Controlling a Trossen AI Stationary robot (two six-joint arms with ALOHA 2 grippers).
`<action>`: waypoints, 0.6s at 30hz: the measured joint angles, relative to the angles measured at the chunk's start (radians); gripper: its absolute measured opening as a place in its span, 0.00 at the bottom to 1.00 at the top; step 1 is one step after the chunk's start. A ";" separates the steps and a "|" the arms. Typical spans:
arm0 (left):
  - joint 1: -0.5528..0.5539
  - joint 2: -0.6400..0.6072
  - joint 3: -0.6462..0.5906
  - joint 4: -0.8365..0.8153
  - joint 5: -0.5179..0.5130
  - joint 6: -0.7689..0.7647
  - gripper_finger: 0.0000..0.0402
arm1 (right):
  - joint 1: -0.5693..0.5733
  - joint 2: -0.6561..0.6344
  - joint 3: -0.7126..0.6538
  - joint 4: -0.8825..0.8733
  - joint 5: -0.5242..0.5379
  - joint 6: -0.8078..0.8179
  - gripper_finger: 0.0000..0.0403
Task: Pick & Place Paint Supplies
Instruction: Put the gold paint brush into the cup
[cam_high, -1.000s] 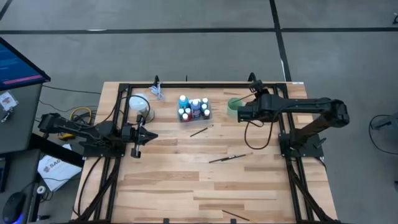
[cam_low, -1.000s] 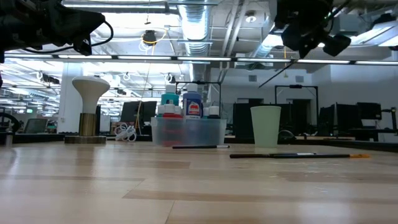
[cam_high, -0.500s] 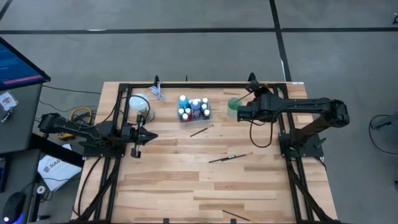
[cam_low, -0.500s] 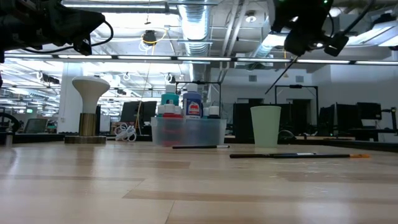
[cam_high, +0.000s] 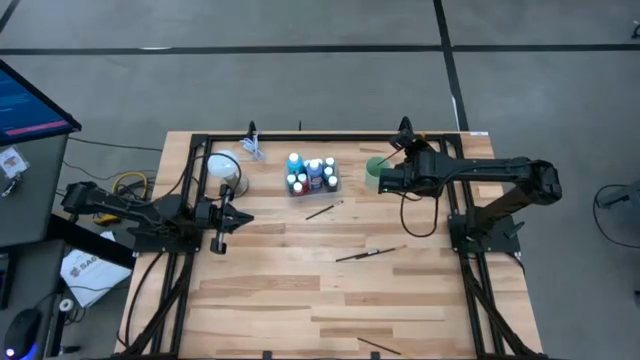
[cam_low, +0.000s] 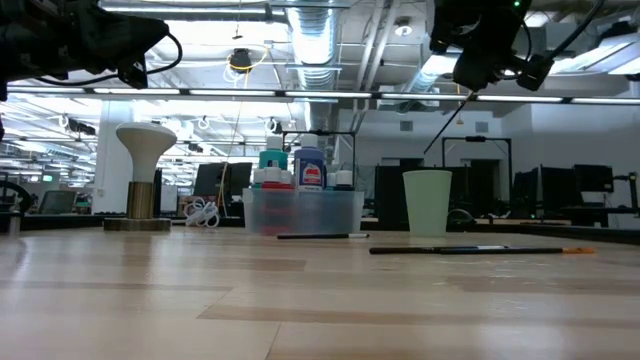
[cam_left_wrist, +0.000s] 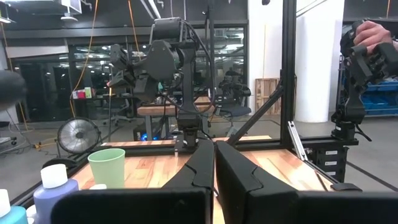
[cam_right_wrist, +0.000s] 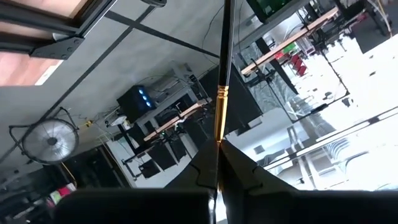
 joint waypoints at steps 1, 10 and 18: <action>0.000 0.000 0.000 0.000 0.000 0.000 0.00 | -0.001 0.003 0.000 0.003 0.000 -0.018 0.00; 0.000 0.000 0.000 0.001 0.000 0.000 0.00 | -0.031 0.143 0.000 0.014 0.029 -0.070 0.00; 0.000 0.000 0.000 0.003 0.000 0.000 0.00 | -0.065 0.248 0.000 0.017 0.078 -0.053 0.00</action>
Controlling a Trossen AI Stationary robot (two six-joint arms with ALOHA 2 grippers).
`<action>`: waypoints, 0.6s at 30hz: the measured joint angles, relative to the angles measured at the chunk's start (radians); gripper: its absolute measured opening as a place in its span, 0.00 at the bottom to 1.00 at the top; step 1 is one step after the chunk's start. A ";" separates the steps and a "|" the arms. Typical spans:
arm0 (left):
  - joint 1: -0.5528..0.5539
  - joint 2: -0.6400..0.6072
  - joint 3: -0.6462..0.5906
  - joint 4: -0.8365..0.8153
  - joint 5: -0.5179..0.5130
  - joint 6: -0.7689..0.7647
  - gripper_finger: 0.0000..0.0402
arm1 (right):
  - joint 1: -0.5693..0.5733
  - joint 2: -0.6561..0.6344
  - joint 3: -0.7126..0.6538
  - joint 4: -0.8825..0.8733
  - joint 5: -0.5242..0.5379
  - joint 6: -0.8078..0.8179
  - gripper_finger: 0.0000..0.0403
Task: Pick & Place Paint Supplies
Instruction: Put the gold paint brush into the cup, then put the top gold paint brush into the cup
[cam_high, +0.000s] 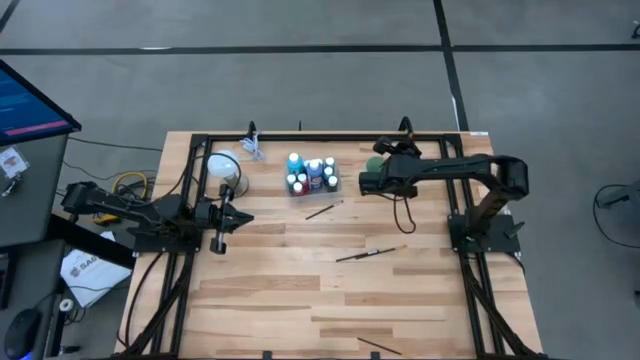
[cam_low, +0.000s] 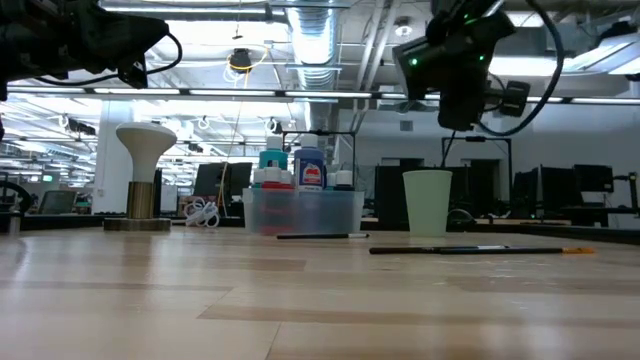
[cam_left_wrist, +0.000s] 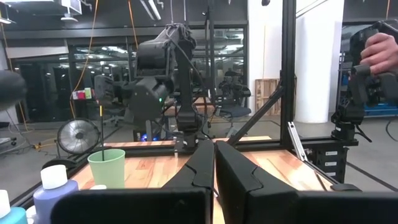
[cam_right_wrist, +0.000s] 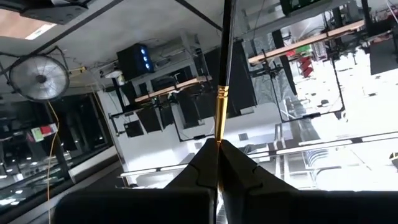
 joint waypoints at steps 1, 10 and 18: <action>0.000 0.000 0.000 0.000 0.000 0.000 0.00 | 0.000 0.010 0.000 0.001 -0.001 0.011 0.00; 0.000 0.000 0.000 0.000 0.000 0.000 0.00 | 0.000 0.026 0.000 -0.014 -0.051 0.112 0.11; 0.000 0.000 0.000 0.001 0.000 0.000 0.00 | 0.012 -0.051 0.002 -0.011 -0.104 0.231 0.33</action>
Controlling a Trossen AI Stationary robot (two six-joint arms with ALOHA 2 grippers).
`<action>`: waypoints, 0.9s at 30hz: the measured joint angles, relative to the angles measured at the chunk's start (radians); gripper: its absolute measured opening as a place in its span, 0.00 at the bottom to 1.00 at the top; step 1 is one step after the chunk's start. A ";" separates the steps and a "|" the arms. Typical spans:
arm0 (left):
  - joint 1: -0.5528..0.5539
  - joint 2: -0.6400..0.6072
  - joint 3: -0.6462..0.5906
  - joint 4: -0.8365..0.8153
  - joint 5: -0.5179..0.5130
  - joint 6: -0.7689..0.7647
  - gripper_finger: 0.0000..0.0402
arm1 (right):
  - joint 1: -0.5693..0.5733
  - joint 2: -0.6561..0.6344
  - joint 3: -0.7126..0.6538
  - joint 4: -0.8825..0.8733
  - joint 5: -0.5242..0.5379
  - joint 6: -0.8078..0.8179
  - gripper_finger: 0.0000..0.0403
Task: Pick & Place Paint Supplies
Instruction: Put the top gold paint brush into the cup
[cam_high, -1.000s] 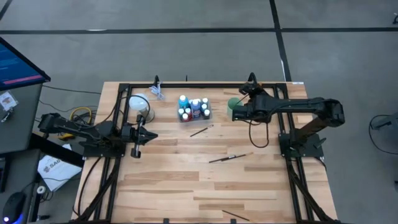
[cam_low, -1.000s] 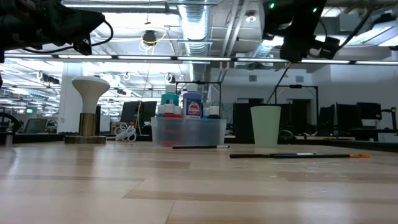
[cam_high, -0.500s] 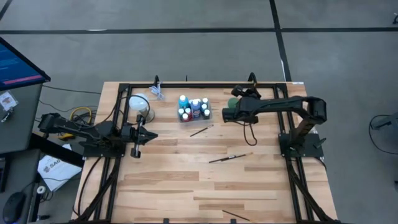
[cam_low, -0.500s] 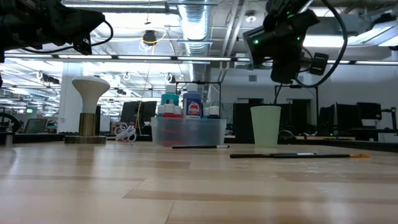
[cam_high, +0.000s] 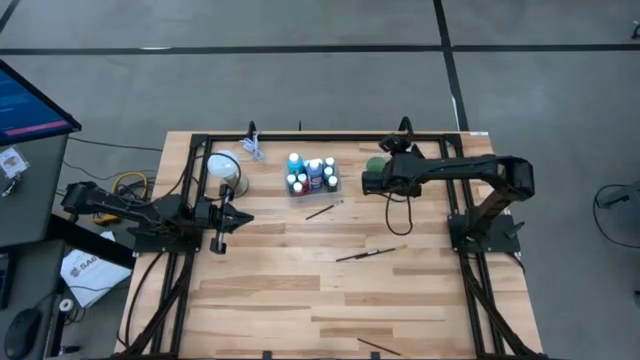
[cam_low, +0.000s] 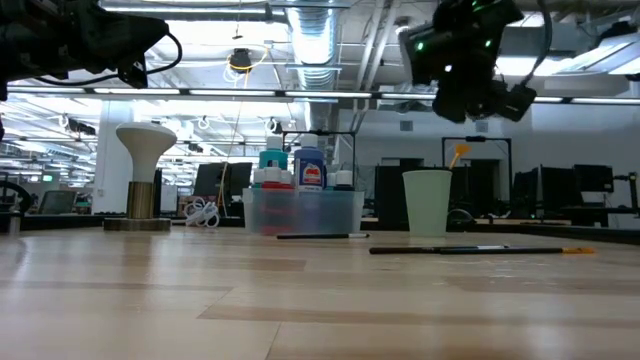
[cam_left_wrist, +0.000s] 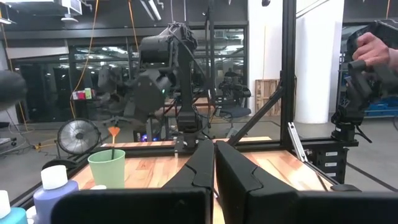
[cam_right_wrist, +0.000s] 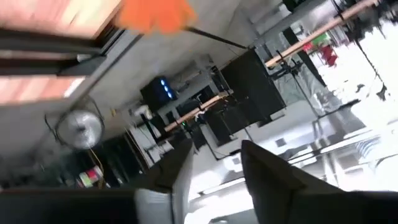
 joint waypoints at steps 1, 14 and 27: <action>0.000 0.000 0.000 0.000 0.000 0.000 0.00 | 0.006 -0.017 0.000 0.000 -0.001 0.022 0.35; 0.000 0.000 0.000 0.002 0.000 0.000 0.00 | 0.153 -0.376 0.001 -0.026 -0.617 0.664 0.53; 0.000 0.000 0.000 0.006 0.000 0.000 0.00 | 0.368 -0.455 -0.355 0.213 -1.114 0.995 0.51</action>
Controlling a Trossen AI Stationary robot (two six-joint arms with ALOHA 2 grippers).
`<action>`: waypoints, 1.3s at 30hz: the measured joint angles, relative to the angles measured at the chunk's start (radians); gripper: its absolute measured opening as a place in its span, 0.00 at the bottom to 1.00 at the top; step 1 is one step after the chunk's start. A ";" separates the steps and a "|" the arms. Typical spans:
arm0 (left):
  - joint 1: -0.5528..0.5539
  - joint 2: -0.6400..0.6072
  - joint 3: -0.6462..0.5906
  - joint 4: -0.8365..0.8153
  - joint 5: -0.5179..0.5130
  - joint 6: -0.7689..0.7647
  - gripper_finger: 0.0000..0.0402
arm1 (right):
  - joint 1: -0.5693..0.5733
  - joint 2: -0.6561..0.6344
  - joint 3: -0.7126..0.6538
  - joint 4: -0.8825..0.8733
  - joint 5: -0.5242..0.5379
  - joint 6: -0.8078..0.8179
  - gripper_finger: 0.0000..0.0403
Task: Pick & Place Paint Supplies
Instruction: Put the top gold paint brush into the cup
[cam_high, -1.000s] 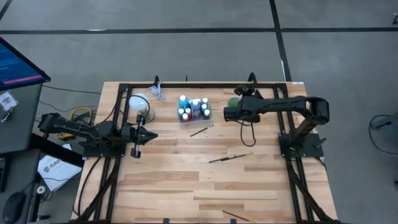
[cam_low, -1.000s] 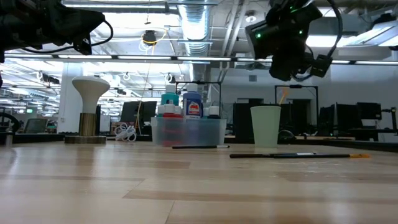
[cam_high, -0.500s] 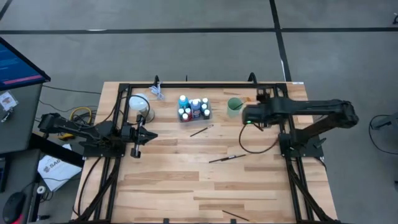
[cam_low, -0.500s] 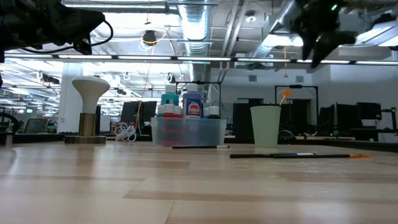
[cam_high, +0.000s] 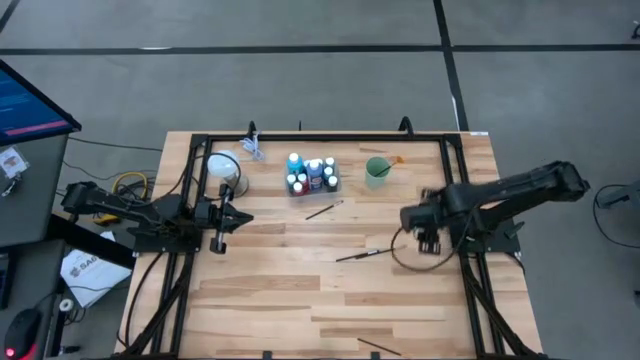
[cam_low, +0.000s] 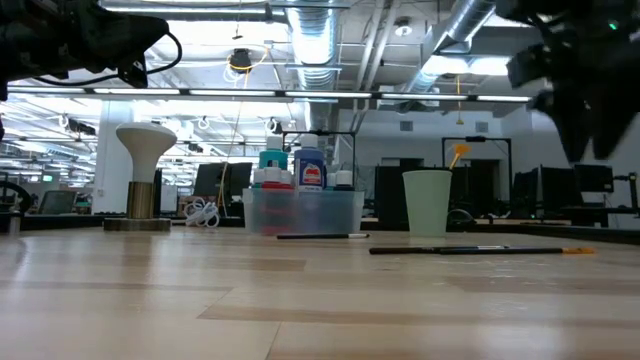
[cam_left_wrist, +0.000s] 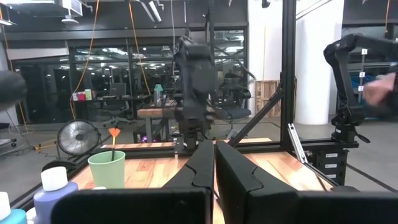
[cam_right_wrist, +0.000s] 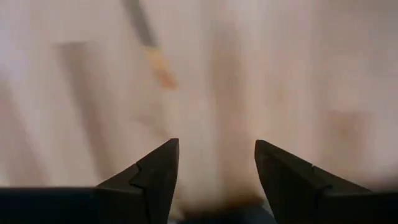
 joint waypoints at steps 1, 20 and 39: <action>0.000 0.000 0.000 0.000 0.000 0.000 0.00 | 0.017 0.010 -0.033 0.061 -0.026 0.002 0.51; 0.000 0.000 0.000 0.009 0.000 0.000 0.00 | 0.077 0.386 -0.162 0.458 -0.076 -0.083 0.50; 0.000 0.000 0.000 0.015 0.000 0.000 0.00 | 0.080 0.350 -0.168 0.453 -0.083 -0.065 0.01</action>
